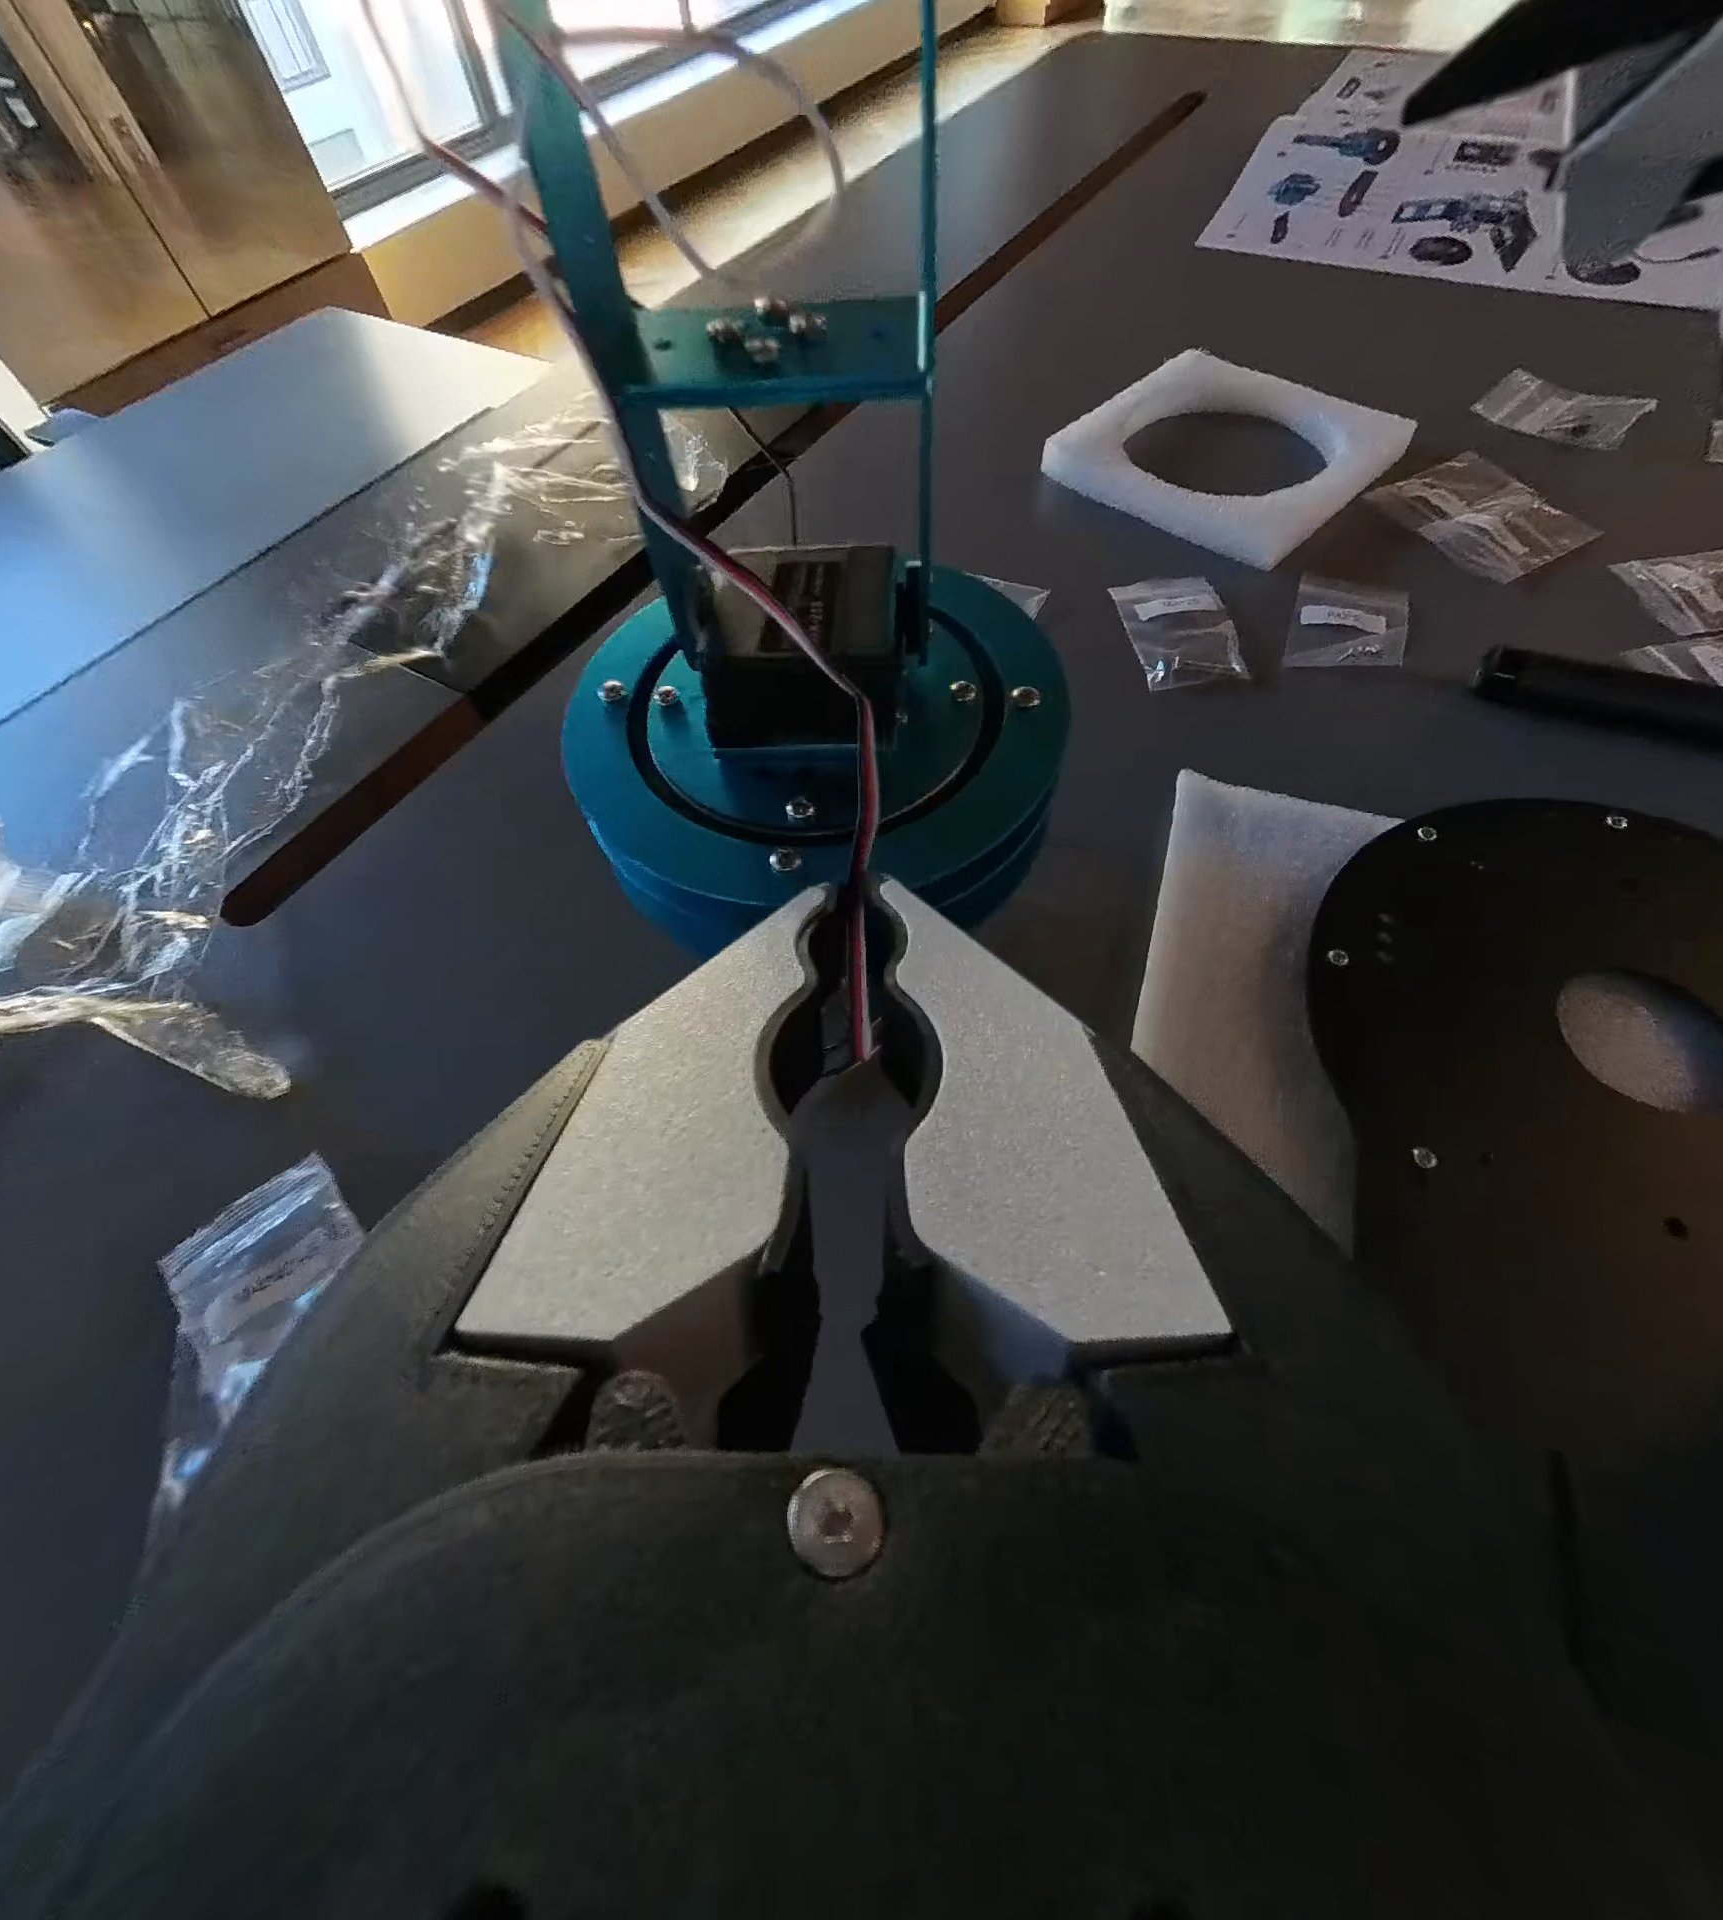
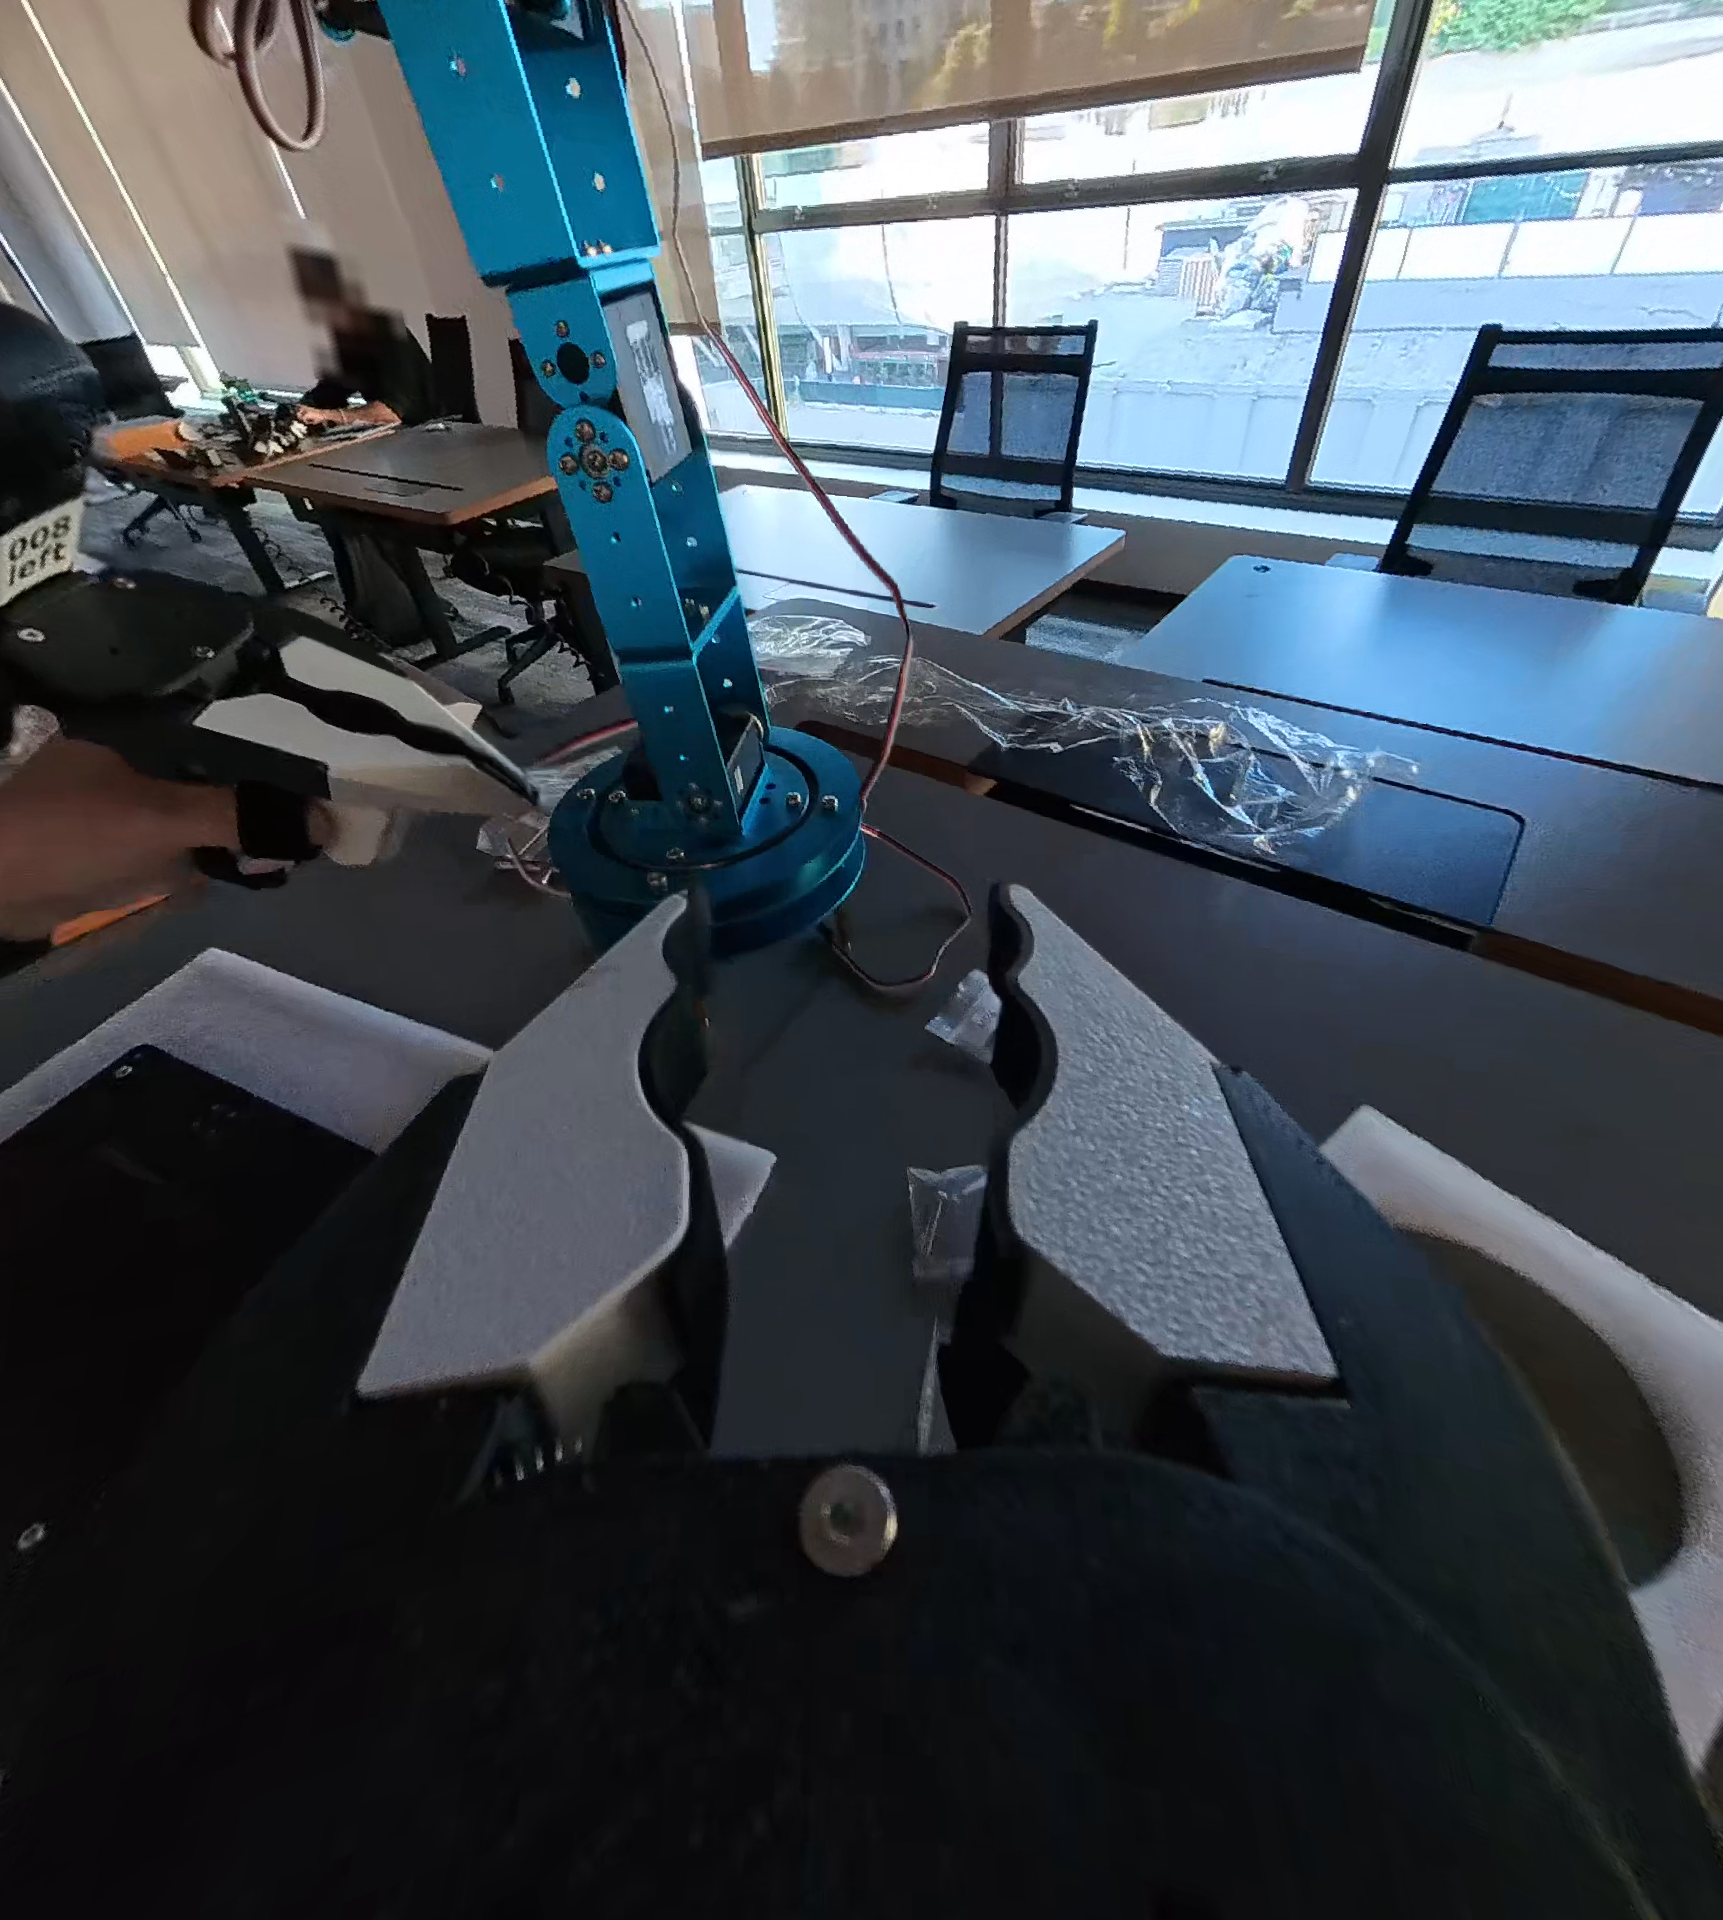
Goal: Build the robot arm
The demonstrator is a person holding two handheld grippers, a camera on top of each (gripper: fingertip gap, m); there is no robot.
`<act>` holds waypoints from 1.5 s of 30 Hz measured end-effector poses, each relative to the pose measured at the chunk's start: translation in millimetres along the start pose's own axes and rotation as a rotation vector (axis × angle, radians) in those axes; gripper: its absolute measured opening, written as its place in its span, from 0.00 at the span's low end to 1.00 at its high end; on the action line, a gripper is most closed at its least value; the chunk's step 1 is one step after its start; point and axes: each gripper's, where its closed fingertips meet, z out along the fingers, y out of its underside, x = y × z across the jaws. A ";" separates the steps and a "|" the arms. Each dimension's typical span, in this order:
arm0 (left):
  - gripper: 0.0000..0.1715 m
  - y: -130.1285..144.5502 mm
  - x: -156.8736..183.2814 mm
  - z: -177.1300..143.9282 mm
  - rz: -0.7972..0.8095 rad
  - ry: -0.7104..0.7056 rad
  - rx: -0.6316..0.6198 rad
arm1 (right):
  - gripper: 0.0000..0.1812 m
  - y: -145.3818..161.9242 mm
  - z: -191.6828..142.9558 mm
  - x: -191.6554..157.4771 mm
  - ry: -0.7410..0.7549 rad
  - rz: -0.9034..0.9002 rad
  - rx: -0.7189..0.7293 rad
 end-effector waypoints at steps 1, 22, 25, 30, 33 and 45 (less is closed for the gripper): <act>0.00 -2.5 -2.3 -4.6 -0.003 -0.009 0.004 | 0.28 1.0 -3.9 0.7 0.002 0.006 0.002; 0.00 -43.1 -142.5 -18.1 -0.076 -0.234 -0.047 | 0.30 2.7 38.1 -54.3 -0.118 -0.077 -0.070; 0.00 -36.7 -135.0 -14.7 -0.119 -0.200 -0.005 | 0.34 -10.6 70.8 -64.7 -0.117 -0.114 -0.056; 0.03 -21.5 -104.3 8.8 -0.145 -0.077 0.001 | 0.41 -34.6 118.1 -60.4 -0.028 -0.119 0.008; 0.11 -17.3 -88.7 14.6 -0.178 -0.034 0.021 | 0.43 -38.6 138.6 -54.3 0.035 -0.134 0.019; 0.11 -3.7 -48.1 -40.2 -0.215 -0.007 0.096 | 0.13 -48.9 171.3 -54.1 0.126 -0.147 0.004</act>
